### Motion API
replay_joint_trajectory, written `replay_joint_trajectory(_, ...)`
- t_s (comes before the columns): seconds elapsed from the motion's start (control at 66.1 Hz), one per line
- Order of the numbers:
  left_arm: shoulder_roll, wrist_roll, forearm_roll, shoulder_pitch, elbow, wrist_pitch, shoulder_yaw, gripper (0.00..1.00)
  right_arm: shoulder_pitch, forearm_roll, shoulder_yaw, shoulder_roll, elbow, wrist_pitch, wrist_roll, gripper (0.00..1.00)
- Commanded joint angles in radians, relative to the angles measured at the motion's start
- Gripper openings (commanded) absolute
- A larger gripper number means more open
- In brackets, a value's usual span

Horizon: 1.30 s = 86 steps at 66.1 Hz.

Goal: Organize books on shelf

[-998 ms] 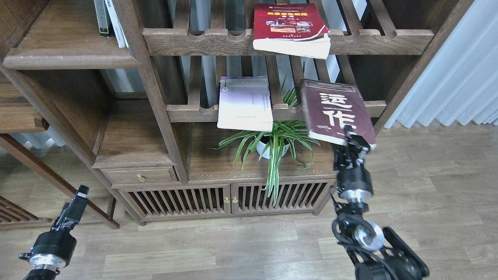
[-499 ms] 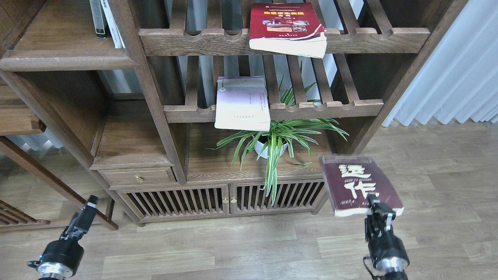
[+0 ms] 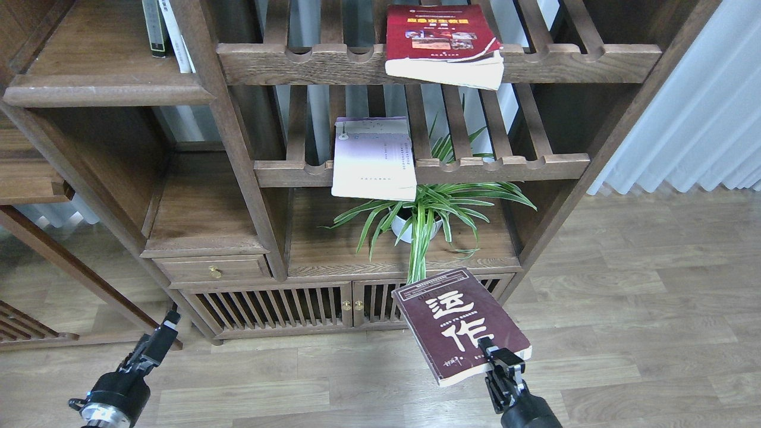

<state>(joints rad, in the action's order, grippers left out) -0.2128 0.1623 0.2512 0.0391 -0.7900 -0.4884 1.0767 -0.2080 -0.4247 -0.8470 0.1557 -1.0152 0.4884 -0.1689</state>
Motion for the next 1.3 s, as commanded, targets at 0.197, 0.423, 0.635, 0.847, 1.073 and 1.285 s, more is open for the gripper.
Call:
replay_joint_trajectory(0.197,0.038,-0.460,0.025,-0.016,-0.018,0.000,0.088,1.00,0.114,0.106,0.129,0.019,0.148,0.000,0.005,0.04)
replay_joint_trajectory(0.423,-0.010,-0.455,-0.073,-0.018,-0.083,0.000,0.089,1.00,0.128,0.202,0.131,0.013,0.185,0.000,0.003,0.04)
replay_joint_trajectory(0.635,-0.033,-0.471,-0.769,-0.028,-0.143,0.000,-0.150,0.93,0.131,0.190,0.089,-0.156,0.171,0.000,0.003,0.04)
replay_joint_trajectory(0.847,-0.083,-0.468,-0.834,-0.061,-0.175,0.000,-0.248,0.93,0.105,0.190,0.094,-0.156,0.153,0.000,0.003,0.04)
replay_joint_trajectory(1.073,-0.072,-0.461,-0.834,-0.068,-0.181,0.000,-0.322,0.95,0.101,0.173,0.100,-0.156,0.126,0.000,0.000,0.04)
replay_joint_trajectory(1.285,-0.002,-0.455,-0.837,-0.056,-0.144,0.000,-0.347,0.96,0.101,0.164,0.161,-0.156,0.090,0.000,0.000,0.04)
